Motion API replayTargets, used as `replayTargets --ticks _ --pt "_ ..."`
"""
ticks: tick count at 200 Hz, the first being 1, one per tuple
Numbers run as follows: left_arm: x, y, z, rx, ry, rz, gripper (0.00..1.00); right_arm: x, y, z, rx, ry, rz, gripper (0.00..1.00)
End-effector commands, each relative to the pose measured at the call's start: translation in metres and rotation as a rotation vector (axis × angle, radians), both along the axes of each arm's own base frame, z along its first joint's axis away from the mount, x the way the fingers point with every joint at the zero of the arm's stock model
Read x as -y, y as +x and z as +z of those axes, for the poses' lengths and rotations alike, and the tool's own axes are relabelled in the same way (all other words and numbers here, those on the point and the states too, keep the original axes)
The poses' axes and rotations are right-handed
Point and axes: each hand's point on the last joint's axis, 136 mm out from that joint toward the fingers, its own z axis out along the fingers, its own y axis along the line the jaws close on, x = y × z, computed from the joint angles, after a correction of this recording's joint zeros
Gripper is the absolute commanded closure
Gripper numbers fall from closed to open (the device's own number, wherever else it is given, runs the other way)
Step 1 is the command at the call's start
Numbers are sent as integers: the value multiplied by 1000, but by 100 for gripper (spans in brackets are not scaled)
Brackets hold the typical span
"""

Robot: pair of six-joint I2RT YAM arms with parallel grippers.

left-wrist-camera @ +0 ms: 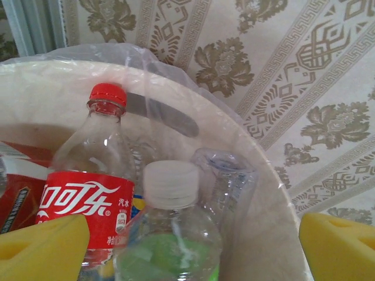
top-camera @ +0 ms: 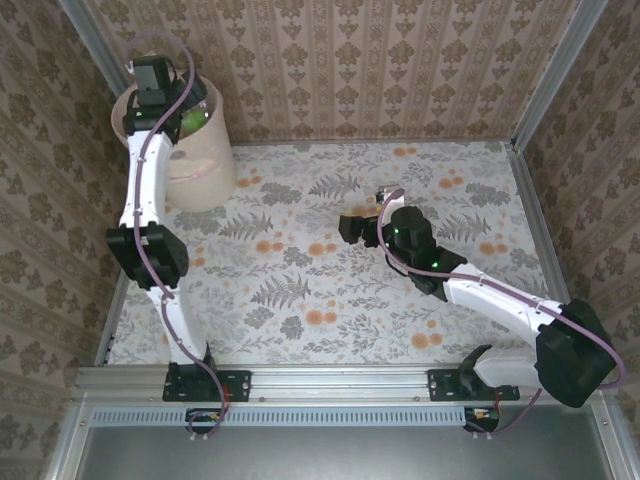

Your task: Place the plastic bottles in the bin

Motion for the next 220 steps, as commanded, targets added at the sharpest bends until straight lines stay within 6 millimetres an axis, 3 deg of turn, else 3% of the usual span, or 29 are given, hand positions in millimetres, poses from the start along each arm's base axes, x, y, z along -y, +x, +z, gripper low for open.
replayTargets --ticks 1,60,95,126,163,205,220 --pt "-10 -22 35 59 -21 29 6 8 -2 1 8 -20 -30 0" --pt "22 -22 48 109 -62 -159 6 10 -2 0 1 -16 -45 0" --pt "40 -38 63 163 -96 -260 5 29 -1 0 17 -33 -132 0" --pt "47 -71 71 184 -76 -302 2 51 0 1 32 -59 -204 0" --pt "32 -138 70 208 2 -234 0 96 4 -6 23 -103 -337 0" --pt "-6 -206 36 196 38 -10 0 151 7 -12 43 -149 -492 0" --pt "-21 -225 15 209 34 82 0 169 9 -16 41 -166 -535 0"
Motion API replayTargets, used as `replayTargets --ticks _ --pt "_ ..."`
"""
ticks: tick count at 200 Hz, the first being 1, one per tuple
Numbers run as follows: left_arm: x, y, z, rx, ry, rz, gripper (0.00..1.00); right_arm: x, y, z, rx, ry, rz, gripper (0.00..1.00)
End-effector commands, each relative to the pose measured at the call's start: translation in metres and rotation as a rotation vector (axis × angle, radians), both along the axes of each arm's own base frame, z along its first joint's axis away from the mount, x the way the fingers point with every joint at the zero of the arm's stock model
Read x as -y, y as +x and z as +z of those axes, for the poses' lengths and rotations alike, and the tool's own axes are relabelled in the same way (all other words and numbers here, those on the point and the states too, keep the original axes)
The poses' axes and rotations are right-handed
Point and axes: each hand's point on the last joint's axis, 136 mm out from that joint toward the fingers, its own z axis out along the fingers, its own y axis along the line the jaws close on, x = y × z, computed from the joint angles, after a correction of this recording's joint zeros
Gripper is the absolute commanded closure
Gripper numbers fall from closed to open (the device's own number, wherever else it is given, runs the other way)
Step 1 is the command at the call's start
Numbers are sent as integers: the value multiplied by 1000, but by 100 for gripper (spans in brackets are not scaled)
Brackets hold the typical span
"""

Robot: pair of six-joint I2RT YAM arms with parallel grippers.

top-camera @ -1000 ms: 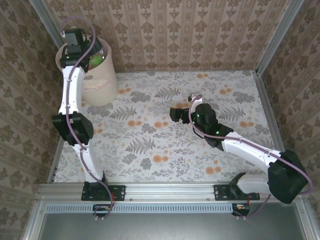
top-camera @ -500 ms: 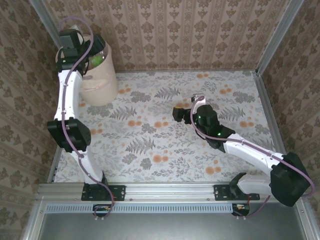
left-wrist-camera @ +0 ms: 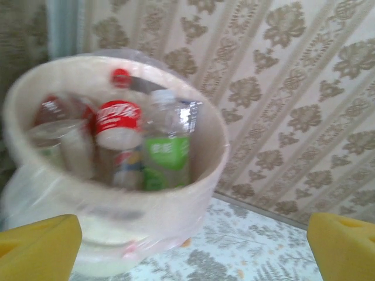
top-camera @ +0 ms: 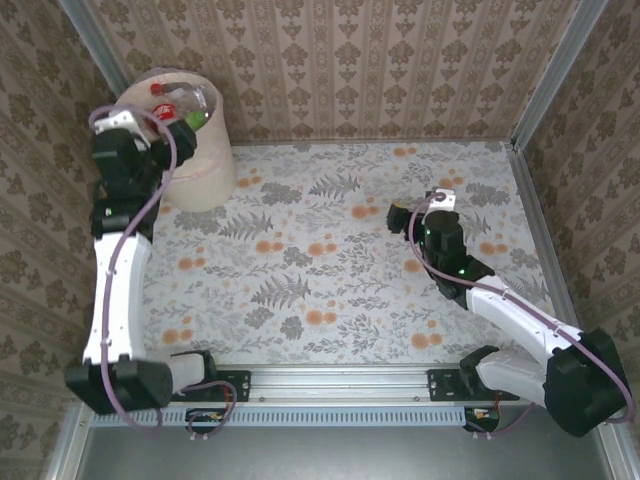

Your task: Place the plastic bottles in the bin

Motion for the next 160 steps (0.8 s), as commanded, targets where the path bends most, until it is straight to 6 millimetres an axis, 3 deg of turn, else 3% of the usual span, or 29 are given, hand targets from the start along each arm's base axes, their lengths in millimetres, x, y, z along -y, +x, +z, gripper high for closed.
replayTargets --ticks 1,40,75,103,124,143,160 --pt "-33 -20 -26 15 6 191 0 33 -1 -2 11 -59 -97 0" --pt "-54 -51 -89 -69 16 316 0 71 0 -22 -36 -134 -180 0" --pt "-54 -52 -168 -226 103 286 0 108 -2 -51 -140 -171 -301 0" --pt "-60 -56 -218 -267 181 292 0 116 6 -57 -99 -219 -263 0" --pt "-49 -50 -238 -227 200 216 0 122 7 -77 -172 -253 -247 0" --pt "-31 -41 -245 -124 282 126 0 113 14 -89 -174 -260 -162 0" --pt "-29 -38 -253 -80 328 120 0 106 18 -92 -161 -259 -116 0"
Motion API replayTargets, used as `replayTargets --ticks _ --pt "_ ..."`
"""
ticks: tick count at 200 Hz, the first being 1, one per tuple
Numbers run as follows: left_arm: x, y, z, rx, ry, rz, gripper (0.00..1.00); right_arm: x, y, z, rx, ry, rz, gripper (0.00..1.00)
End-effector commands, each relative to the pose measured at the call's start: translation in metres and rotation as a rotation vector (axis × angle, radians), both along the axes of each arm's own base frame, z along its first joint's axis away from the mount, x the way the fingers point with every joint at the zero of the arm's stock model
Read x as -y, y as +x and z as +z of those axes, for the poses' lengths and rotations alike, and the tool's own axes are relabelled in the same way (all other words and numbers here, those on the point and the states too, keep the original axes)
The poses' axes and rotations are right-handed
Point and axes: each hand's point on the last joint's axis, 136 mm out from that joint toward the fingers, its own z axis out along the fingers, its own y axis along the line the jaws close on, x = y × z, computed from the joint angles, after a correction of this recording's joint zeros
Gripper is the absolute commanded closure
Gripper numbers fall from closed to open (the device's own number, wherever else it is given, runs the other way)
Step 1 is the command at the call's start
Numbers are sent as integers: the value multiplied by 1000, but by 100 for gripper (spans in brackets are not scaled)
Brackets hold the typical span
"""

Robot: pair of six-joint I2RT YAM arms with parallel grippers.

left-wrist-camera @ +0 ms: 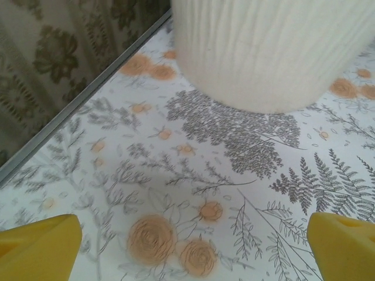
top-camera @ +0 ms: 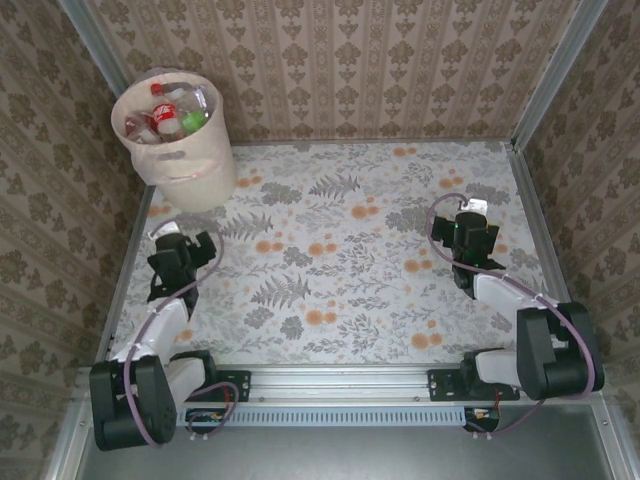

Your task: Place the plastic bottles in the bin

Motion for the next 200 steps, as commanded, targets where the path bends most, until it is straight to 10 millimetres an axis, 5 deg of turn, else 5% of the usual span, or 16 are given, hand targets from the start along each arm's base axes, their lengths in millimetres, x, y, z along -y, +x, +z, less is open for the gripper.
replayTargets --ticks 1,49,74,99,125,179,200 --pt "11 22 32 207 115 -99 0 -15 10 -1 31 -8 117 0" --pt "40 47 11 206 221 -258 0 -32 18 -1 59 8 226 0" --pt "57 62 -21 155 257 -335 0 -32 17 4 97 -11 234 0" --pt "29 68 -20 107 265 -158 0 -24 14 9 153 -9 213 0" --pt "28 67 -20 103 255 -155 0 -29 5 19 277 19 240 0" --pt "29 67 -21 100 251 -157 0 -34 16 -10 272 22 272 0" --pt "29 67 -21 98 251 -157 0 -10 23 -18 187 32 120 0"
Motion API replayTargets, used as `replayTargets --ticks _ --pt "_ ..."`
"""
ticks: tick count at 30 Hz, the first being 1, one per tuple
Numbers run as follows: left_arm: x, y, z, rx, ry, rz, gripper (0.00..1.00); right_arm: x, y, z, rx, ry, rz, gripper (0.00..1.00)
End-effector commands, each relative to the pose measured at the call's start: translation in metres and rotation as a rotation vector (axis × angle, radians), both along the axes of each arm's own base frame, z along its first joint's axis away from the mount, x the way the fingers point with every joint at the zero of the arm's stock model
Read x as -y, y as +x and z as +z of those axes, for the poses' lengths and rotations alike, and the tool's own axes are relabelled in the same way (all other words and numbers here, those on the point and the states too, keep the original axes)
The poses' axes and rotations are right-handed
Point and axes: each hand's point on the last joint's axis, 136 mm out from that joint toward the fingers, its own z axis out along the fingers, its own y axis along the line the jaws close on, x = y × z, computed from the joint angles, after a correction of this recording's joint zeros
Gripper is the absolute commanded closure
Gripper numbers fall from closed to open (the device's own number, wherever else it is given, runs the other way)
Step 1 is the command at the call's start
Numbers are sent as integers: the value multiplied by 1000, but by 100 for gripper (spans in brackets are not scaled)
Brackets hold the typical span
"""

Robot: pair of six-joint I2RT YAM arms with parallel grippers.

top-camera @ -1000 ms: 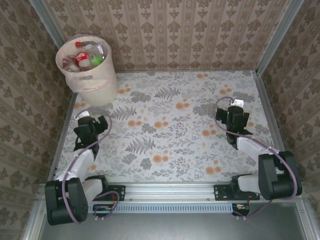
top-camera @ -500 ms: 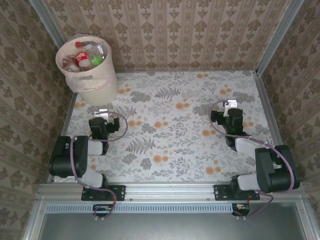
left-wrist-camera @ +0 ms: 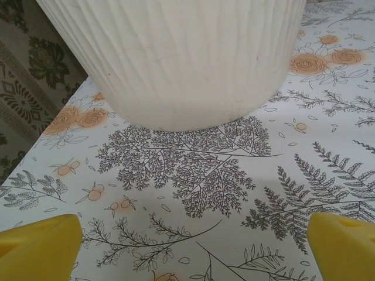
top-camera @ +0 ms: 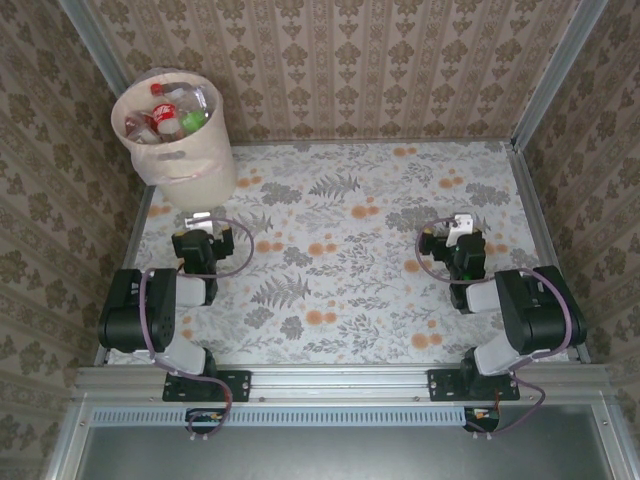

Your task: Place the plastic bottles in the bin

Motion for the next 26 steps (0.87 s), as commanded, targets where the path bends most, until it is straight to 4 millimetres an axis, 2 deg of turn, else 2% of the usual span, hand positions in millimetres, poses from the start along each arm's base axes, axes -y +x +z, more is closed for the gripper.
replayTargets --ticks 1,5,7,12,26 --pt "-4 7 16 55 -5 22 0 21 18 20 43 16 -134 0" --pt "-4 7 16 55 -5 22 0 15 19 19 24 -1 -110 0" --pt "-4 7 17 55 -6 22 0 -8 25 16 -5 14 55 0" --pt "-4 7 17 55 -6 22 0 -3 23 18 12 37 40 0" --pt "-4 7 17 56 -6 23 0 -5 24 17 3 33 54 0"
